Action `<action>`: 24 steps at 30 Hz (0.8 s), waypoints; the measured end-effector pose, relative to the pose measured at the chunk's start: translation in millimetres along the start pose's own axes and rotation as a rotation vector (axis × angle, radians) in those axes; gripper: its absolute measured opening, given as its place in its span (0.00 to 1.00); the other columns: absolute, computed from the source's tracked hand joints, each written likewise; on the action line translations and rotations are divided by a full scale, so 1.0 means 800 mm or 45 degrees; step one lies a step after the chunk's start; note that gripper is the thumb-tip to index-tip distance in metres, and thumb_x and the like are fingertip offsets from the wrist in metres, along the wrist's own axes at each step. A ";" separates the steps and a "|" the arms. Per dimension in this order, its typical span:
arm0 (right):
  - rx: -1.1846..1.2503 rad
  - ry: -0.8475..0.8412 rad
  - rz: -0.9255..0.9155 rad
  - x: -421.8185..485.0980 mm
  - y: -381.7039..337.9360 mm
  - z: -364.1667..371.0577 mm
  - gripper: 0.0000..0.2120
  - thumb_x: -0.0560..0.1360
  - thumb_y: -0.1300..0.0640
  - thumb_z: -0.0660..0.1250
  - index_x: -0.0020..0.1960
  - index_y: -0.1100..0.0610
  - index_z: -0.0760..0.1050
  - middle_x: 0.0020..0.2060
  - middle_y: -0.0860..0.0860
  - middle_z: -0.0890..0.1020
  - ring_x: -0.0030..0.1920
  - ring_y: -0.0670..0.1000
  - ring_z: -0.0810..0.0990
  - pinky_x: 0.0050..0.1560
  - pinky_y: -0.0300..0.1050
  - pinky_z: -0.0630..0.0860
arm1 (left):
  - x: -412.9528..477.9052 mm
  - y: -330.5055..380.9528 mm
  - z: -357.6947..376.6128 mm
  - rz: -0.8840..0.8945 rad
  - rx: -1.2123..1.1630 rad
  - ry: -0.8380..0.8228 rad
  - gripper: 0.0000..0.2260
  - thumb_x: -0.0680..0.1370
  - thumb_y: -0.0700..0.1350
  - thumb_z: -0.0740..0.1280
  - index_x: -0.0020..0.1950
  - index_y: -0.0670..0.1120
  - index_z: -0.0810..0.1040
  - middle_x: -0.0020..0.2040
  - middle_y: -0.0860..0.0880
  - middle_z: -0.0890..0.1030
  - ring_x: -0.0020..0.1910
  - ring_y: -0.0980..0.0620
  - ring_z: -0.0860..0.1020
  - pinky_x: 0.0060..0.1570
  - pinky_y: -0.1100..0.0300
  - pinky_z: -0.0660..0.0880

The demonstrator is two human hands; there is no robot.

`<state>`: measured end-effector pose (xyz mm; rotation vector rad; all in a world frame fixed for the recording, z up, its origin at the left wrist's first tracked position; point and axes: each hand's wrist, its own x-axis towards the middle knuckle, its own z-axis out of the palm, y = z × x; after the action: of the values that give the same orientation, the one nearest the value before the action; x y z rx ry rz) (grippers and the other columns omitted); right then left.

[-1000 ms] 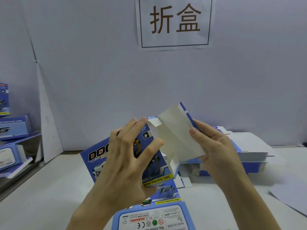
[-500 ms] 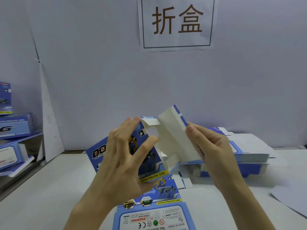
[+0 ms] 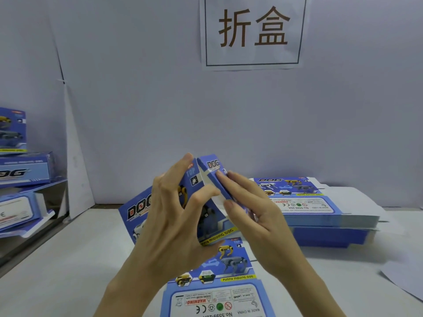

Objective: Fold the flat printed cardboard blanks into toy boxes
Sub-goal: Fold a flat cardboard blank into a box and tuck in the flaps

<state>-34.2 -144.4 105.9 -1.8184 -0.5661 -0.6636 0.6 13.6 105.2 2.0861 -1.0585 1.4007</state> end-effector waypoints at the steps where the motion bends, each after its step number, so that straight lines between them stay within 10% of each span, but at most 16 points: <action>1: -0.014 0.001 -0.001 -0.001 -0.001 0.001 0.19 0.81 0.54 0.60 0.63 0.31 0.70 0.68 0.38 0.67 0.65 0.31 0.66 0.52 0.24 0.70 | 0.000 0.002 0.002 -0.006 -0.001 0.006 0.32 0.64 0.62 0.72 0.62 0.52 0.66 0.71 0.44 0.57 0.64 0.42 0.68 0.55 0.52 0.74; 5: -0.070 -0.107 -0.008 -0.006 -0.011 0.000 0.19 0.76 0.40 0.55 0.64 0.23 0.64 0.63 0.34 0.59 0.67 0.30 0.58 0.55 0.21 0.65 | -0.001 0.004 0.003 0.015 0.060 -0.014 0.39 0.65 0.59 0.74 0.71 0.52 0.61 0.72 0.43 0.57 0.69 0.38 0.64 0.56 0.41 0.75; 9: 0.085 -0.116 -0.204 -0.005 -0.017 -0.014 0.24 0.73 0.51 0.66 0.68 0.45 0.70 0.64 0.43 0.70 0.66 0.46 0.72 0.56 0.36 0.76 | 0.003 0.006 -0.005 -0.078 0.085 0.079 0.35 0.65 0.61 0.70 0.69 0.50 0.66 0.72 0.42 0.58 0.71 0.38 0.61 0.59 0.37 0.71; 16: 0.058 0.196 -0.426 -0.006 -0.010 -0.008 0.16 0.73 0.48 0.70 0.60 0.50 0.76 0.63 0.47 0.79 0.69 0.52 0.72 0.62 0.41 0.74 | 0.007 0.014 -0.009 -0.233 -0.066 0.219 0.36 0.71 0.64 0.64 0.74 0.48 0.60 0.73 0.40 0.56 0.74 0.46 0.60 0.61 0.56 0.72; 24: -0.195 0.234 -0.570 -0.005 -0.011 0.000 0.15 0.77 0.48 0.66 0.60 0.53 0.74 0.63 0.48 0.79 0.69 0.52 0.73 0.64 0.45 0.73 | 0.007 0.008 -0.012 -0.167 0.011 0.128 0.40 0.68 0.67 0.65 0.74 0.50 0.60 0.74 0.42 0.53 0.75 0.50 0.53 0.63 0.49 0.70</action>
<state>-43.0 -142.2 108.8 -1.7582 -0.8254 -1.1912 -9.2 14.0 114.1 2.0287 -0.8609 1.4308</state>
